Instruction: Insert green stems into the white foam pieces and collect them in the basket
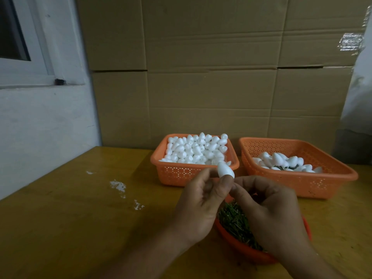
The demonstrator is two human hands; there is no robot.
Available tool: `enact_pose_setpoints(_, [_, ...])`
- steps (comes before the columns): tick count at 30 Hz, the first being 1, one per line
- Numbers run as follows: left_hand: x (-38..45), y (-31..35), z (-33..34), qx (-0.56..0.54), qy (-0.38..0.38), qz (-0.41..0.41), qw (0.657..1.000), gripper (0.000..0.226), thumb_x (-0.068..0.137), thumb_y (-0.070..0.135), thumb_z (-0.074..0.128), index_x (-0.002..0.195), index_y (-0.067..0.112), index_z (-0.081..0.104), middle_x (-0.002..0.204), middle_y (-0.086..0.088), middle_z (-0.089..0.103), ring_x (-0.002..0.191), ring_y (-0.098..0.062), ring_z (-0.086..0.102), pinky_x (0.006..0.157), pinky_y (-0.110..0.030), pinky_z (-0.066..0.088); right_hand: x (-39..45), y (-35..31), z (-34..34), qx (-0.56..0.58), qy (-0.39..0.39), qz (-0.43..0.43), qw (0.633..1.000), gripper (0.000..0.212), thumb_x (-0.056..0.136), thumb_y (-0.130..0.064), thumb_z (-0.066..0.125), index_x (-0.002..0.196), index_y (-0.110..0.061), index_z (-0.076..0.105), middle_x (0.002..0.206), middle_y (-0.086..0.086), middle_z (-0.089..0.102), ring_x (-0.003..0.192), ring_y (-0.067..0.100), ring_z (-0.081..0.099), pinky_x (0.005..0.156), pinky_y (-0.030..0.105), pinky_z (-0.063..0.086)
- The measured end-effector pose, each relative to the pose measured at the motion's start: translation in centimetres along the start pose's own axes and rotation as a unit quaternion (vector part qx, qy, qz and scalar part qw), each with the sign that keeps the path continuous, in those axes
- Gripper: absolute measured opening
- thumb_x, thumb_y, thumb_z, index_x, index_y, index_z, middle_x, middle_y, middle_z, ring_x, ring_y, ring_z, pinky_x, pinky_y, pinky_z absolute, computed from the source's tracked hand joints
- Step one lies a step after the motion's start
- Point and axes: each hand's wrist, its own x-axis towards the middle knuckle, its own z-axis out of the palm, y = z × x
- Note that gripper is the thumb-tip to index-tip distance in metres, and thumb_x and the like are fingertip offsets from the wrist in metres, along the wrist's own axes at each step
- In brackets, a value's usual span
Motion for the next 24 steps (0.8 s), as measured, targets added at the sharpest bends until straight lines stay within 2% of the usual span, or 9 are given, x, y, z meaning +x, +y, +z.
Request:
enact_pose_setpoints(2, [-0.1,-0.2,0.2,0.017,0.011,0.0,1.0,0.04,0.088,0.059,0.056,0.108,0.025,0.062,0.062,0.015,0.056,0.055,-0.001,0.049,0.052,-0.016,0.036,0.6,0.3,-0.6,-0.028,0.002,0.01,1.0,0.011,0.086,-0.019,0.073,0.078,-0.027,0.075,0.062,-0.008,0.07,0.044,0.0,0.056,0.043,0.01,0.038])
enact_pose_setpoints(5, [-0.3,-0.4,0.2,0.043,0.03,-0.002,0.999,0.039,0.088,0.059,0.054,0.1,0.023,0.061,0.06,0.002,0.046,0.056,-0.016,0.041,0.052,-0.033,0.031,2.4,1.5,-2.1,-0.098,0.026,0.034,0.994,0.009,0.087,-0.023,0.071,0.083,-0.03,0.074,0.07,-0.014,0.071,0.057,-0.003,0.063,0.046,0.013,0.045])
enact_pose_setpoints(8, [-0.2,-0.5,0.2,0.06,0.039,-0.008,0.997,0.039,0.09,0.059,0.054,0.093,0.02,0.06,0.059,0.001,0.046,0.054,-0.014,0.041,0.052,-0.032,0.032,5.0,3.8,-4.1,-0.188,0.061,0.059,0.978,0.008,0.091,-0.019,0.07,0.093,-0.021,0.077,0.067,-0.011,0.068,0.053,-0.009,0.06,0.047,0.014,0.037])
enact_pose_setpoints(10, [-0.2,-0.6,0.2,0.067,0.038,-0.009,0.997,0.038,0.09,0.058,0.052,0.09,0.021,0.06,0.059,0.001,0.045,0.054,-0.014,0.04,0.052,-0.033,0.033,6.7,5.4,-5.5,-0.251,0.07,0.067,0.963,0.01,0.092,-0.015,0.07,0.096,-0.014,0.078,0.069,-0.01,0.069,0.046,-0.003,0.058,0.047,0.02,0.035])
enact_pose_setpoints(13, [-0.3,-0.7,0.2,0.071,0.034,-0.014,0.997,0.031,0.092,0.051,0.051,0.09,0.022,0.061,0.059,0.0,0.045,0.055,-0.016,0.04,0.053,-0.035,0.032,8.9,7.6,-7.4,-0.348,0.068,0.069,0.932,0.014,0.092,-0.014,0.068,0.101,-0.013,0.078,0.076,0.003,0.074,0.048,0.013,0.058,0.048,0.029,0.044])
enact_pose_setpoints(15, [-0.3,-0.8,0.2,0.074,0.031,-0.016,0.997,0.03,0.093,0.051,0.05,0.09,0.023,0.061,0.059,0.002,0.045,0.054,-0.015,0.04,0.053,-0.034,0.033,10.0,8.6,-8.4,-0.397,0.054,0.078,0.913,0.013,0.092,-0.016,0.067,0.096,-0.015,0.08,0.07,0.005,0.072,0.054,0.021,0.06,0.055,0.036,0.051])
enact_pose_setpoints(18, [-0.3,-0.7,0.2,0.075,0.03,-0.018,0.997,0.03,0.093,0.051,0.05,0.09,0.023,0.062,0.059,0.003,0.045,0.055,-0.014,0.04,0.053,-0.034,0.033,11.0,9.5,-9.0,-0.435,0.012,0.107,0.894,0.017,0.093,-0.016,0.065,0.082,-0.016,0.077,0.057,0.001,0.063,0.05,0.021,0.058,0.049,0.031,0.043])
enact_pose_setpoints(22, [-0.4,-0.6,0.1,0.082,0.024,-0.014,0.996,0.031,0.095,0.051,0.05,0.089,0.023,0.062,0.058,0.006,0.046,0.054,-0.011,0.041,0.051,-0.031,0.033,11.9,9.8,-8.9,-0.456,-0.011,0.145,0.878,0.013,0.093,-0.017,0.065,0.089,-0.018,0.077,0.071,0.003,0.067,0.061,0.021,0.062,0.053,0.032,0.05])
enact_pose_setpoints(24, [-0.5,-0.6,0.1,0.086,0.018,-0.013,0.996,0.028,0.096,0.049,0.05,0.088,0.025,0.061,0.058,0.007,0.046,0.053,-0.009,0.04,0.05,-0.03,0.033,12.3,9.6,-8.8,-0.468,-0.014,0.161,0.869,0.014,0.092,-0.017,0.065,0.09,-0.019,0.078,0.074,0.004,0.068,0.064,0.022,0.062,0.055,0.03,0.048])
